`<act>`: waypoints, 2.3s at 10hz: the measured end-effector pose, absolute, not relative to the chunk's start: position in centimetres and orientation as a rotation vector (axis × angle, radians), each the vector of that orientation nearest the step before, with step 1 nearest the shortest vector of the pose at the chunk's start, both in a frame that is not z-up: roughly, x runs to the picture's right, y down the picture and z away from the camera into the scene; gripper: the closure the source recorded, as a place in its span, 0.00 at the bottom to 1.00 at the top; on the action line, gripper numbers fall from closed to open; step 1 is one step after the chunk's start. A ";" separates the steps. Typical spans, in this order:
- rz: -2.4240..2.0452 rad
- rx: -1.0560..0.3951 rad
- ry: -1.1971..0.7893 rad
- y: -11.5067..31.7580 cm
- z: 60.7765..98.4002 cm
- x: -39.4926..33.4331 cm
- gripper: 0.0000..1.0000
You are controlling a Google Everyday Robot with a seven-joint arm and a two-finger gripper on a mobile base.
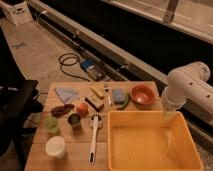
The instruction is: Place apple in metal cup
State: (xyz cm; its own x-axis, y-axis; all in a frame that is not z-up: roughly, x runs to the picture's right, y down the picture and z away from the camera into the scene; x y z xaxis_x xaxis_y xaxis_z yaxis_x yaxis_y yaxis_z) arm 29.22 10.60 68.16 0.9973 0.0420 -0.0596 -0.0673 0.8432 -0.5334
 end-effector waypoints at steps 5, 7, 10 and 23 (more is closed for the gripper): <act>-0.011 -0.474 0.029 6.1 66.6 26.0 0.35; -0.101 -0.442 -0.015 4.4 65.8 21.2 0.35; -0.161 -0.424 -0.055 4.0 64.9 18.3 0.35; -0.518 -0.329 -0.269 3.6 67.2 0.2 0.35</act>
State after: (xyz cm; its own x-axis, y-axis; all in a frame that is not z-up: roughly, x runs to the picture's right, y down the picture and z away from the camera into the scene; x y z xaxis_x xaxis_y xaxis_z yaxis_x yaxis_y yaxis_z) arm 0.21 3.56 67.23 0.8359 -0.4376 0.3312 0.5228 0.8187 -0.2377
